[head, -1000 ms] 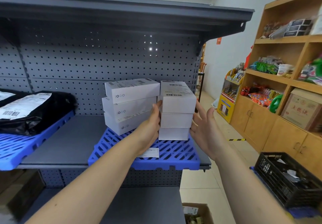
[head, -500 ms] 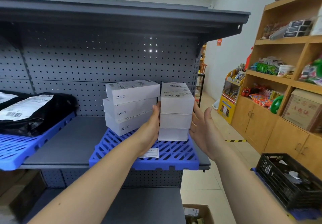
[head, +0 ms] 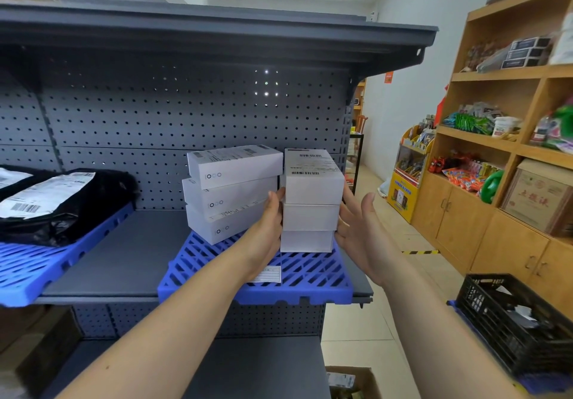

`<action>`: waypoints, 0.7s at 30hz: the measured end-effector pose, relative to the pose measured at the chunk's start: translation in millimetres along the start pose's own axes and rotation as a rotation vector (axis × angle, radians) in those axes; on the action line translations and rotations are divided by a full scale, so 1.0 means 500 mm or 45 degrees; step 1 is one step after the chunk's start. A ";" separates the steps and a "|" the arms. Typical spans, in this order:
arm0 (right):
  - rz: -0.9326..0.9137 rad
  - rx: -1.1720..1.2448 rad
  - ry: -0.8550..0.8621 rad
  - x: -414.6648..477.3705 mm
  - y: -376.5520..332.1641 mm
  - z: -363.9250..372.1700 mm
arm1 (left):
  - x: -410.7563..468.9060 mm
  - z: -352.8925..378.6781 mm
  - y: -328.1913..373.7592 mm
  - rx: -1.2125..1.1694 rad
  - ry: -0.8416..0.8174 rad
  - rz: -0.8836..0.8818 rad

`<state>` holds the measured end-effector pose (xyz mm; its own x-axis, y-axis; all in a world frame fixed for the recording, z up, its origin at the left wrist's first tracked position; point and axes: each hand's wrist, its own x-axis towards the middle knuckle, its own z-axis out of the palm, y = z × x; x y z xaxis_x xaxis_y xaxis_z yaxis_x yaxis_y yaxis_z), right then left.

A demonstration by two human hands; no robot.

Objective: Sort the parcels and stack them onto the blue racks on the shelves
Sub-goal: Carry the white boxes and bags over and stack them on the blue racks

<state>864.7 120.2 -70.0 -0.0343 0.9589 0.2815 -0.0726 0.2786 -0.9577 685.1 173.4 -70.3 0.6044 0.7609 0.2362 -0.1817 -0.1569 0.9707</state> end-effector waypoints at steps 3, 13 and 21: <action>0.013 0.039 0.001 0.004 0.008 -0.010 | 0.000 -0.001 -0.001 -0.004 0.011 -0.002; 0.021 0.015 0.073 0.006 0.004 -0.011 | 0.000 -0.004 0.003 -0.005 0.143 -0.086; -0.038 -0.098 0.193 0.052 -0.037 -0.018 | 0.032 -0.046 0.064 -0.106 0.346 -0.182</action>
<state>874.3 140.5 -45.8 0.1181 0.9456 0.3032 0.0057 0.3047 -0.9524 671.0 195.1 -36.6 0.4008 0.9138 0.0662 -0.1793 0.0074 0.9838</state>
